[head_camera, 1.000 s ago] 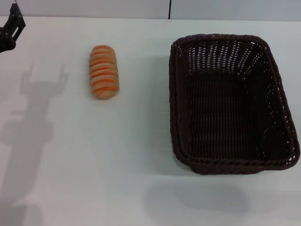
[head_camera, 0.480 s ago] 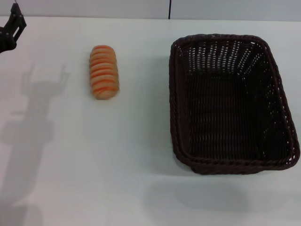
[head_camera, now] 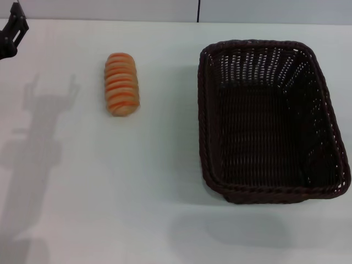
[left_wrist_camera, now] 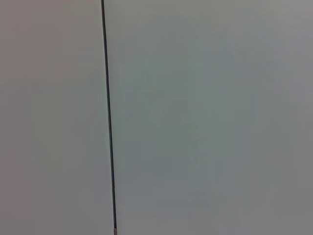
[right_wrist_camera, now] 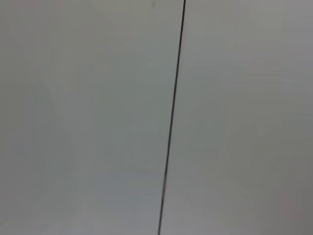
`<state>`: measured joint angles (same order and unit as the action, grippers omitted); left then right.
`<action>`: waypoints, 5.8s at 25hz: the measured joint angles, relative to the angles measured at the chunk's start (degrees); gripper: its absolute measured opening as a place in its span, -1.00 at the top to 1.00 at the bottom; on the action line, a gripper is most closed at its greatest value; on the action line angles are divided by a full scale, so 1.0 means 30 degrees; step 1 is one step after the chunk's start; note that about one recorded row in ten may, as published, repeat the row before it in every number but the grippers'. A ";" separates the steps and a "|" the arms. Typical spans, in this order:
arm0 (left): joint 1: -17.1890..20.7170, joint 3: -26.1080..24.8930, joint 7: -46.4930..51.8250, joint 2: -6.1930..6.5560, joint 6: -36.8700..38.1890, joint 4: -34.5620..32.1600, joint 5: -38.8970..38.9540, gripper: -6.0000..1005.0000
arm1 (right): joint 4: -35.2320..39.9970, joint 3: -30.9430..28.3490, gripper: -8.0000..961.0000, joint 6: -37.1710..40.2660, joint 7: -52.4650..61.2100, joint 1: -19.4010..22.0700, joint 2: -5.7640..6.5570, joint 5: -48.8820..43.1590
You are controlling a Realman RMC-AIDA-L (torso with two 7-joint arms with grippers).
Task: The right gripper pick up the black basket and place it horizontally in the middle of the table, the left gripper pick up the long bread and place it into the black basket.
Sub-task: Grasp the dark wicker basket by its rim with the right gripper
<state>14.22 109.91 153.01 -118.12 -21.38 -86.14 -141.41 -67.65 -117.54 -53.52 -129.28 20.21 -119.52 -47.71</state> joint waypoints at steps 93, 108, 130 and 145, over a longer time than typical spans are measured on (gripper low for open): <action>0.0358 -0.2470 0.0295 0.0292 0.1842 -0.0623 0.0000 -0.71 | -1.1755 0.4633 -0.32 -1.4330 4.3090 -1.6169 0.0083 -3.7645; 0.0405 -0.2512 0.0295 0.0226 0.2222 -0.0553 -0.0002 -0.71 | -1.1759 0.5485 -0.32 -1.3284 4.3326 -1.4423 0.0121 -3.7134; 0.0373 -0.2507 0.0295 0.0327 0.2274 -0.0533 -0.0002 -0.71 | -0.9103 0.7713 -0.29 -0.9492 4.3326 -1.3331 0.0077 -3.6697; 0.0301 -0.2479 0.0295 0.0416 0.2634 -0.0635 -0.0002 -0.71 | -0.7413 0.8064 -0.04 -0.8666 4.2279 -1.3745 0.0162 -3.6471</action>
<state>15.13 102.48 153.90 -116.87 -13.48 -88.05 -141.42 -89.89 -93.35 -79.52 -2.44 -21.02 -119.04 -157.13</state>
